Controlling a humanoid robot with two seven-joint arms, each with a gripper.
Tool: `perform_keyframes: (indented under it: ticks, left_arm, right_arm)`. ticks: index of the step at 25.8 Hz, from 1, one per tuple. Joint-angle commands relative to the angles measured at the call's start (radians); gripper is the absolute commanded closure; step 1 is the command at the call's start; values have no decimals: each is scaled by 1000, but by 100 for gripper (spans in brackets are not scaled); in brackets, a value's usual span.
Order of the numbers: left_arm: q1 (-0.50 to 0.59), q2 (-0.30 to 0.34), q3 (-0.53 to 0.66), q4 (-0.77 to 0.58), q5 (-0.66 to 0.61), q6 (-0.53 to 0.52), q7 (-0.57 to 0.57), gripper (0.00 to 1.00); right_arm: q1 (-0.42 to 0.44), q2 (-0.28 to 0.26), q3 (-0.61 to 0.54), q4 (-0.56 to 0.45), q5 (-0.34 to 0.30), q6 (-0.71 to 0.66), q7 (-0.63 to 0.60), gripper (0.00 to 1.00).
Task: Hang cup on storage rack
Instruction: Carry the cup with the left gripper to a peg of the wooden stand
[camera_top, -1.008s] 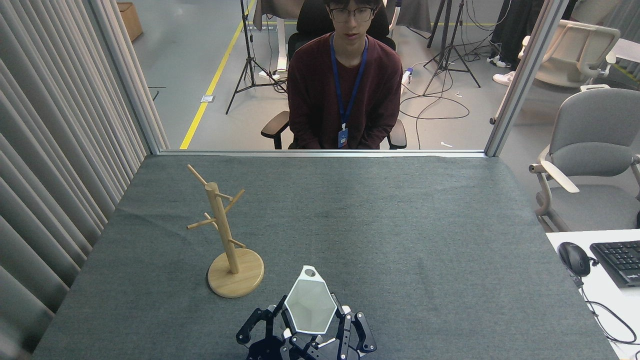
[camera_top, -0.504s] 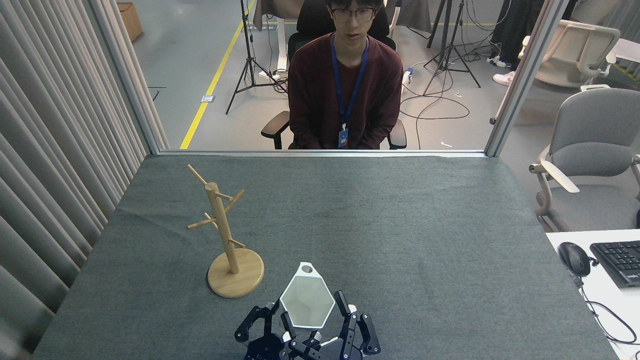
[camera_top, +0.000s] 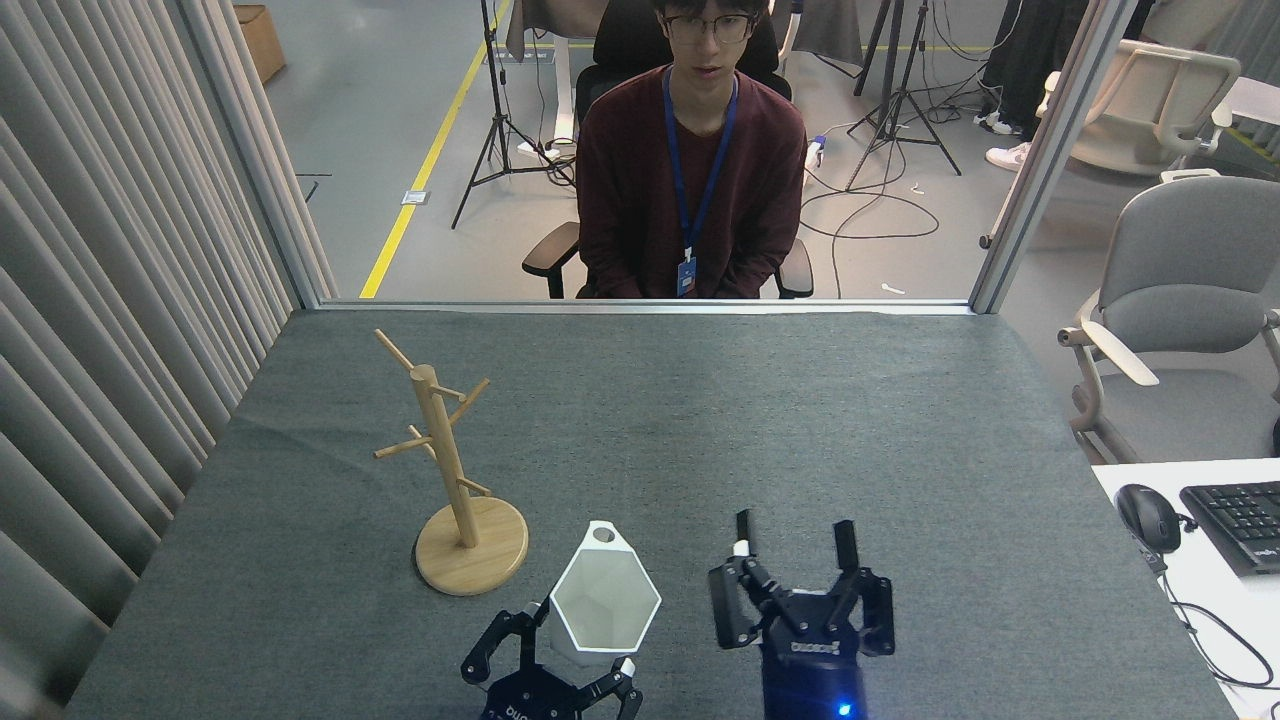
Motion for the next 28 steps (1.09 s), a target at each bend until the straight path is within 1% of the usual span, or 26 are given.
perform_keyframes:
  ticks: [1,3,4,6,9,12,13,15,18,20,24,28]
  left_arm:
    - [2,0,8,-4,3,72,-2,49]
    - [5,0,53,-23,3,112,-2,49]
    - [9,0,83,-35,3,119,-2,49]
    - [11,0,145,-66,3,122,-3,49]
    - [12,5,254,-87,1,122,-3,49]
    - [5,30,339,-87,-5,130,-2,49]
    - [0,39,366,-84,-22,142,-2,49]
    - [-5,51,401,-72,-103,185,0,49]
    - [-35,48,418,-13,-258,250,-2,49]
    - [-64,47,418,30,-328,289,0,49]
    - [-109,33,416,82,-396,319,-2,49]
    - [-141,33,415,122,-413,319,0,49]
  right_arm:
    - [-25,-43,-114,97,-20,45,70,2]
    - [-4,-128,-117,98,0,6,69,2]
    - [14,-152,-120,98,-4,-9,69,2]
    - [31,-164,-132,98,-8,-29,67,2]
    - [34,-163,-148,98,-7,-58,67,2]
    - [34,-163,-146,98,0,-63,67,2]
    - [34,-161,-146,98,0,-61,67,2]
    - [34,-161,-146,98,1,-61,67,2]
    - [33,-161,-146,98,1,-61,67,2]
    - [34,-161,-146,98,1,-61,67,2]
    - [34,-164,-146,98,1,-61,67,2]
    - [34,-164,-148,98,0,-63,67,2]
